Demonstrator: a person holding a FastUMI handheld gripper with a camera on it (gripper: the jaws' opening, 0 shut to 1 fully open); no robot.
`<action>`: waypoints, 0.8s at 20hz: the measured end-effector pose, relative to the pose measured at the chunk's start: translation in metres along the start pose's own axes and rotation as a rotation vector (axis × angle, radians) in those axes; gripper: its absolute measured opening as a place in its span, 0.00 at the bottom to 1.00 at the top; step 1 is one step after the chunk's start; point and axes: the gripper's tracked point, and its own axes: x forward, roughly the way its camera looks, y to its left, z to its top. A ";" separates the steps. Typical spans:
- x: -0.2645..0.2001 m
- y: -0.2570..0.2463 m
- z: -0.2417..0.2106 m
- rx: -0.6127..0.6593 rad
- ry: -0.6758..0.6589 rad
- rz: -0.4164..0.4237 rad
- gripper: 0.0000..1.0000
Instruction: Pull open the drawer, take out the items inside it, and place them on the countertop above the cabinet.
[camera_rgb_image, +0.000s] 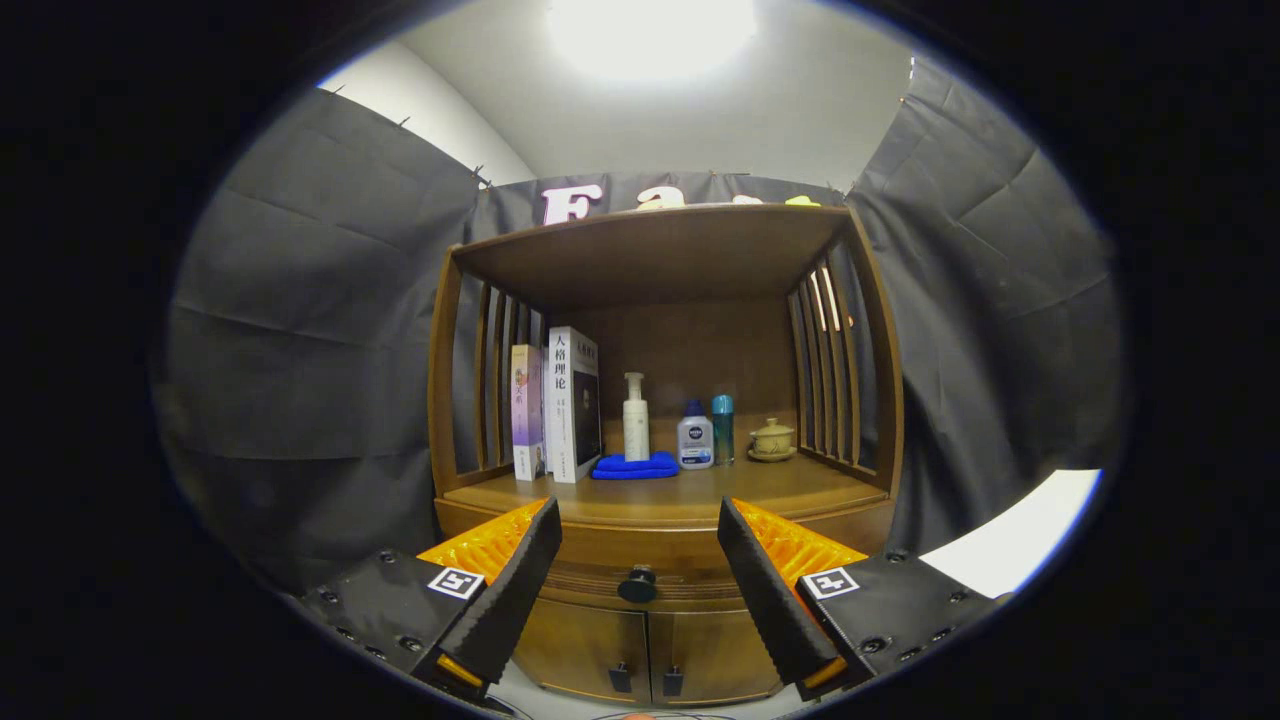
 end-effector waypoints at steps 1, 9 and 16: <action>0.006 0.002 -0.007 0.002 0.005 0.003 1.00; 0.050 0.012 -0.066 -0.021 0.071 0.001 1.00; 0.087 0.012 -0.110 -0.039 0.158 -0.012 1.00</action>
